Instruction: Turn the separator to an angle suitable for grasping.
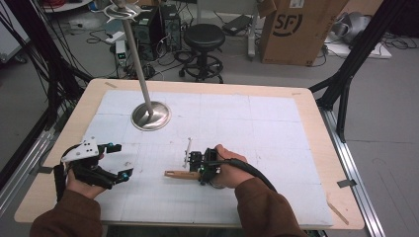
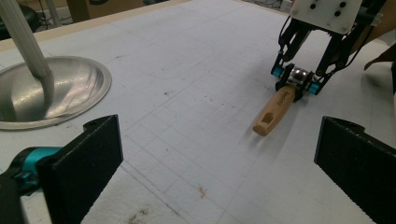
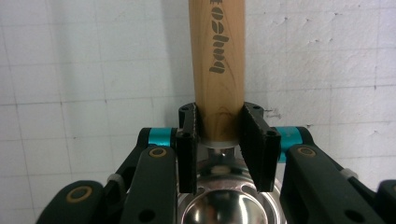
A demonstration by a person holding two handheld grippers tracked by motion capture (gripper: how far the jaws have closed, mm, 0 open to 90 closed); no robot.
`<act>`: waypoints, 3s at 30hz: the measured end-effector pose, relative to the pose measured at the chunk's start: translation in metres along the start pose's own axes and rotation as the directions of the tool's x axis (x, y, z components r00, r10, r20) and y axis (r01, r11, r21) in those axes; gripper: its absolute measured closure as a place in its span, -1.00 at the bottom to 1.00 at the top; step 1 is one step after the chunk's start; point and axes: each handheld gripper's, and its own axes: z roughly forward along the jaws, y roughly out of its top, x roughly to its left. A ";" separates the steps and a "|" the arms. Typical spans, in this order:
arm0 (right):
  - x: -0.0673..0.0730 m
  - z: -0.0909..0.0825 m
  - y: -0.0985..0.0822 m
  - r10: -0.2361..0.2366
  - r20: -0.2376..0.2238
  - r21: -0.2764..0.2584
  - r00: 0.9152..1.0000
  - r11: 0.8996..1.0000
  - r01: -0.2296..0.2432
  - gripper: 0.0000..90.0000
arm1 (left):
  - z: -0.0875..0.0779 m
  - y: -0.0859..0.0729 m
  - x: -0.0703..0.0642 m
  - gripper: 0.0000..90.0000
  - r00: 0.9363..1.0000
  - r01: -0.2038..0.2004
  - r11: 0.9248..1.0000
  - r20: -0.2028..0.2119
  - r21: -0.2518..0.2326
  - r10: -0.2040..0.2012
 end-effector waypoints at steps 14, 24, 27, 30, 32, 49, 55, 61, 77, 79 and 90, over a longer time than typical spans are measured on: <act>-0.003 -0.003 -0.009 0.031 -0.016 -0.062 0.999 0.998 -0.031 0.53 | -0.001 -0.001 0.001 -0.96 1.000 0.004 1.000 -0.001 -0.001 -0.004; -0.004 -0.015 -0.017 0.058 -0.033 -0.144 0.998 0.988 -0.062 0.53 | -0.001 -0.001 0.000 -0.96 1.000 0.006 1.000 0.000 -0.003 -0.006; -0.005 -0.020 -0.022 0.064 -0.045 -0.192 0.997 0.979 -0.071 0.53 | -0.001 -0.001 0.000 -0.96 1.000 0.008 1.000 0.001 -0.002 -0.008; -0.005 -0.023 -0.024 0.073 -0.048 -0.215 0.996 0.973 -0.081 0.53 | -0.001 -0.001 0.000 -0.96 1.000 0.007 1.000 0.001 -0.002 -0.007; -0.005 -0.028 -0.026 0.072 -0.046 -0.243 0.996 0.967 -0.081 0.53 | -0.001 -0.001 0.001 -0.96 1.000 0.006 1.000 0.000 -0.002 -0.006; -0.006 -0.054 -0.046 0.090 -0.061 -0.443 0.994 0.890 -0.108 0.53 | -0.001 -0.001 0.000 -0.96 1.000 0.008 1.000 0.004 -0.007 -0.008; -0.004 -0.064 -0.055 0.085 -0.063 -0.531 0.994 0.841 -0.106 0.53 | -0.001 0.000 -0.001 -0.96 1.000 0.011 1.000 0.010 -0.018 -0.011; 0.003 -0.071 -0.070 0.093 -0.055 -0.602 0.994 0.791 -0.107 0.53 | 0.000 0.003 -0.004 -0.96 1.000 0.004 1.000 0.022 -0.025 -0.003; 0.006 -0.071 -0.098 0.116 -0.076 -0.712 0.990 0.689 -0.135 0.53 | 0.007 0.010 -0.011 -0.96 0.999 -0.014 1.000 0.052 -0.024 0.016; 0.005 -0.069 -0.100 0.118 -0.078 -0.719 0.990 0.681 -0.138 0.53 | 0.008 0.010 -0.010 -0.96 0.998 -0.018 1.000 0.053 -0.019 0.019; 0.006 -0.066 -0.105 0.133 -0.092 -0.732 0.987 0.663 -0.158 0.53 | 0.011 0.012 -0.006 -0.96 0.998 0.006 0.999 0.061 -0.047 -0.004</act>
